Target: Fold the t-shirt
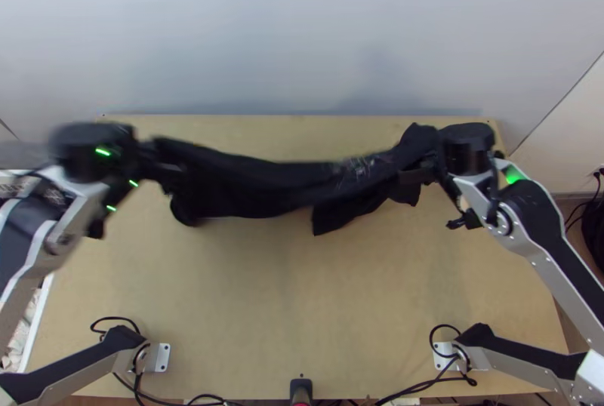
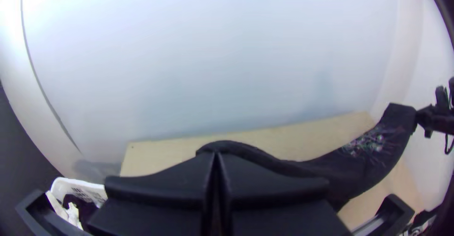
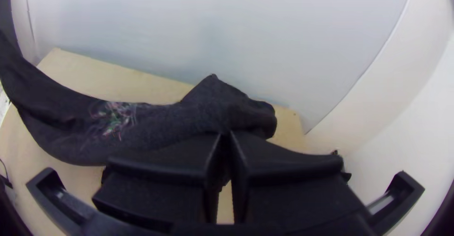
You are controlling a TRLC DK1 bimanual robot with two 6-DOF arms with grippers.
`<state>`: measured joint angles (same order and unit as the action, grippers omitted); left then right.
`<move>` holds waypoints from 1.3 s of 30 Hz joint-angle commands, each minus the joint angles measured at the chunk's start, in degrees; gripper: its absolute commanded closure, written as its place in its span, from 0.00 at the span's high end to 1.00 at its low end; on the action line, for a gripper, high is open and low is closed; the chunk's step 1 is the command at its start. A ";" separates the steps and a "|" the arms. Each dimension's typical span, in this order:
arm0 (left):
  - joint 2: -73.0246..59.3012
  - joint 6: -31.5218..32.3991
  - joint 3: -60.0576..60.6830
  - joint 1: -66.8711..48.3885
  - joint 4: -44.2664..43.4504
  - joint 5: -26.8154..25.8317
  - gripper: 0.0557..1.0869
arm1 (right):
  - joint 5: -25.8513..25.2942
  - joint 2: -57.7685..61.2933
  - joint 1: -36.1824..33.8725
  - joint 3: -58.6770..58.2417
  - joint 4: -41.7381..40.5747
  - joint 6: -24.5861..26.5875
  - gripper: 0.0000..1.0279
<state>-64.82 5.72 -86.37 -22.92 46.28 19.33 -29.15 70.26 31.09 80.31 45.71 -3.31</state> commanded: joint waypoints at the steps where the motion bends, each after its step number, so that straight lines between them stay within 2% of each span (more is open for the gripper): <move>1: -0.40 -1.23 -15.06 7.71 -1.02 0.00 0.03 | -5.13 -4.25 -0.68 3.18 -3.17 6.04 0.03; 7: 0.57 -3.52 -22.35 9.65 -4.97 0.00 0.03 | -5.22 -8.74 -1.65 6.43 -8.10 9.73 0.03; 13: 5.23 -8.53 -24.90 6.57 -6.29 -0.17 0.03 | -5.31 -14.71 2.31 6.61 -10.21 13.95 0.03; 16: 8.48 -9.76 -24.81 5.78 -4.01 -0.35 0.03 | -5.31 -18.14 4.59 6.52 -10.12 14.82 0.03; 20: 13.31 -9.85 -24.73 5.25 3.38 -1.84 0.03 | -5.31 -22.45 5.82 6.52 -7.22 17.02 0.03; 26: 21.14 -9.85 -24.55 5.43 16.12 -7.64 0.03 | -4.87 -29.13 6.70 6.35 3.59 16.76 0.03; 31: 25.18 -11.52 -24.55 9.38 21.04 -13.97 0.03 | -3.02 -32.82 6.70 6.43 9.31 16.49 0.03; 35: 27.55 -11.69 -20.51 15.09 24.47 -20.65 0.03 | -2.14 -34.58 6.61 3.45 12.91 11.75 0.03; 39: 31.77 -10.64 -6.88 16.76 20.95 -22.58 0.03 | -1.35 -36.68 6.53 -4.90 11.94 7.71 0.03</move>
<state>-38.94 -5.45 -106.26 -10.44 67.24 2.09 -31.86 37.32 37.52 83.53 55.55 9.45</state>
